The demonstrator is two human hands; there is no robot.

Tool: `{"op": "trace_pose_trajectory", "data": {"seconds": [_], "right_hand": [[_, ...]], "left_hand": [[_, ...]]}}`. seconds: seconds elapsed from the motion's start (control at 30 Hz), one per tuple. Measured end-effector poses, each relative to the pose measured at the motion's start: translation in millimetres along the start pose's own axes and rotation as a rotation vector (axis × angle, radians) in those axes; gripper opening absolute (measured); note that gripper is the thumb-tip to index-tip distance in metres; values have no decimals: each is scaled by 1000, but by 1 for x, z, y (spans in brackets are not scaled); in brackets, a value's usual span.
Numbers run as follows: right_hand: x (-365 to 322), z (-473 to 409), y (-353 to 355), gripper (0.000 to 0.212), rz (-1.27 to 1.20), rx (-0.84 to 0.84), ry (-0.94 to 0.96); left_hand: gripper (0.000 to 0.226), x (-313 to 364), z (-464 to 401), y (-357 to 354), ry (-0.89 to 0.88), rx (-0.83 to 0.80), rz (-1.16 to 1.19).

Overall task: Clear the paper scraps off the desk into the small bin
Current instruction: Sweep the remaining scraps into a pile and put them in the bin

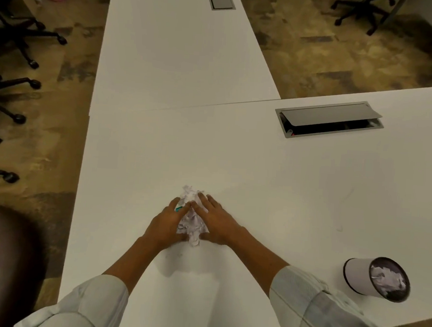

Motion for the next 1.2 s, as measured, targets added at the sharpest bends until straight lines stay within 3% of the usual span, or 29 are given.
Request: {"op": "trace_pose_trajectory", "data": {"seconds": [0.17, 0.4, 0.57, 0.73, 1.0, 1.2], "right_hand": [[-16, 13, -12, 61, 42, 123, -40], [-22, 12, -4, 24, 42, 202, -122], [-7, 13, 14, 36, -377, 339, -398], [5, 28, 34, 29, -605, 426, -545], [27, 91, 91, 25, -735, 434, -600], [75, 177, 142, 22, -702, 511, -710]], "left_hand": [[47, 11, 10, -8, -35, 128, -12], [22, 11, 14, -7, 80, 211, 74], [24, 8, 8, 19, 116, 268, 202], [20, 7, 7, 50, 182, 414, 394], [22, 66, -2, 81, 56, 409, 471], [15, 155, -18, 84, -90, 303, 627]]}}
Point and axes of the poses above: each hand's wrist, its own z-axis away from the middle knuckle, its own y-axis out of the back of the hand, x = y × z, the point moved 4 cm from there along -z, towards the middle knuckle, and after that the axes turned 11 degrees about x, right-handed, at the moved point
